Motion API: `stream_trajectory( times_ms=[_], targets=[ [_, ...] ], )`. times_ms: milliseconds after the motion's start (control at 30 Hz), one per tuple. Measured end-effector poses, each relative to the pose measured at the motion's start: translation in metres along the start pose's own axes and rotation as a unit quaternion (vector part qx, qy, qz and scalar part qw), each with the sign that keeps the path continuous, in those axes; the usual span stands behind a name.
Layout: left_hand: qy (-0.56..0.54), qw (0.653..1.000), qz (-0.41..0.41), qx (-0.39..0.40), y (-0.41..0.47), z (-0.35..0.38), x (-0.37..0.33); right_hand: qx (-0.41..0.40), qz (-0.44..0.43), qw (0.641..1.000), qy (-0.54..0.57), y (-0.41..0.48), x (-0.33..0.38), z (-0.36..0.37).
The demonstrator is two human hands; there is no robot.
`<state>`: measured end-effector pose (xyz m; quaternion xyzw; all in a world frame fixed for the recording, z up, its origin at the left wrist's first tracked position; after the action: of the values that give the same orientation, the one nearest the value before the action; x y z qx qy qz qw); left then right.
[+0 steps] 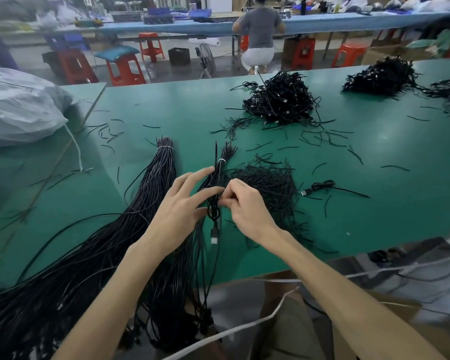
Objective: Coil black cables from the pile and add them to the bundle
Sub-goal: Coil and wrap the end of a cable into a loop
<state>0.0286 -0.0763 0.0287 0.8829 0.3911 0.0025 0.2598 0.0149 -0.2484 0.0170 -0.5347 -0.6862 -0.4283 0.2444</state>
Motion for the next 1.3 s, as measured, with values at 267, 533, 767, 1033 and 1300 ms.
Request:
stream_trajectory(
  times_ms=[267,533,767,1033,1300],
  targets=[
    [-0.041,0.995,-0.088,0.037,-0.001,-0.010,-0.005,-0.002,-0.033,0.999,-0.012,-0.001,0.013,-0.003],
    [-0.468,0.806,-0.352,0.086,0.001,-0.002,-0.012,-0.042,-0.175,0.967,-0.181,-0.002,0.025,0.002],
    [-0.504,0.808,-0.248,0.178,-0.007,-0.024,0.005,-0.009,-0.156,0.958,-0.240,-0.009,0.013,0.002],
    [-0.367,0.904,-0.216,0.048,-0.002,-0.019,0.014,-0.016,-0.156,0.969,-0.189,-0.009,0.027,0.010],
    [-0.360,0.892,-0.266,0.061,0.005,0.004,0.012,0.005,-0.189,0.968,-0.166,-0.012,0.032,0.017]
  ],
)
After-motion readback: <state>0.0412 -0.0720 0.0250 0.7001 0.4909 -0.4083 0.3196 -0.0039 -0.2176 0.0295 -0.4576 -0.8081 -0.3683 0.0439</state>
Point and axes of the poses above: each hand's wrist, its own y-axis towards the middle knuckle, its own z-axis out of the palm, x = y × z, the point moved 3 cm from there along y, towards the middle knuckle, and after that the axes turned 2 degrees about y, right-handed, at the moved point
